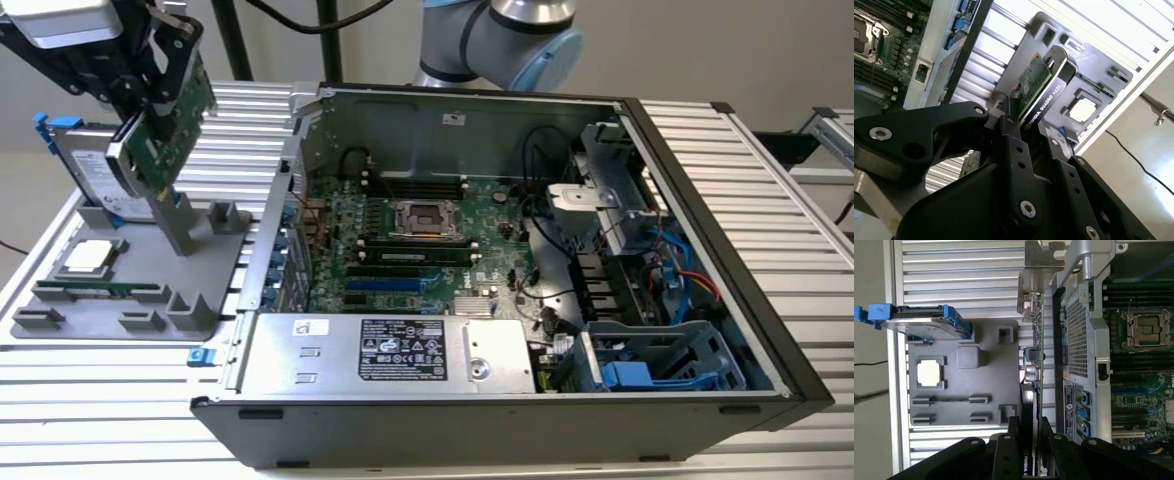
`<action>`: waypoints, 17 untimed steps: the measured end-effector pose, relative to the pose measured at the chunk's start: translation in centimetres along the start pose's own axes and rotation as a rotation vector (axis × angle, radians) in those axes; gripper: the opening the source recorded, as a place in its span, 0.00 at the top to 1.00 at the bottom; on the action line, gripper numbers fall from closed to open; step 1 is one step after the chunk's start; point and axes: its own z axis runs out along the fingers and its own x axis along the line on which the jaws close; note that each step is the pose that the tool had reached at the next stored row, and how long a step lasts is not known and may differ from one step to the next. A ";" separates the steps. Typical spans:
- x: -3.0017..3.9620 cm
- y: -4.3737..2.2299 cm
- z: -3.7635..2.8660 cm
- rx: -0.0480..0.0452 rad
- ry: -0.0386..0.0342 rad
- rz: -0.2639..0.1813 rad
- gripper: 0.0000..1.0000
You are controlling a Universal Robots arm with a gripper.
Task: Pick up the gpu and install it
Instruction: 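Pick up the gpu and move the gpu toward the slot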
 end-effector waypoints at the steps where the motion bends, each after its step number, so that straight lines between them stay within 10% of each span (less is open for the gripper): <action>1: -0.11 0.01 0.00 0.0001 0.0000 0.000 1.00; 17: -1.66 0.09 0.03 0.0001 0.0001 0.000 1.00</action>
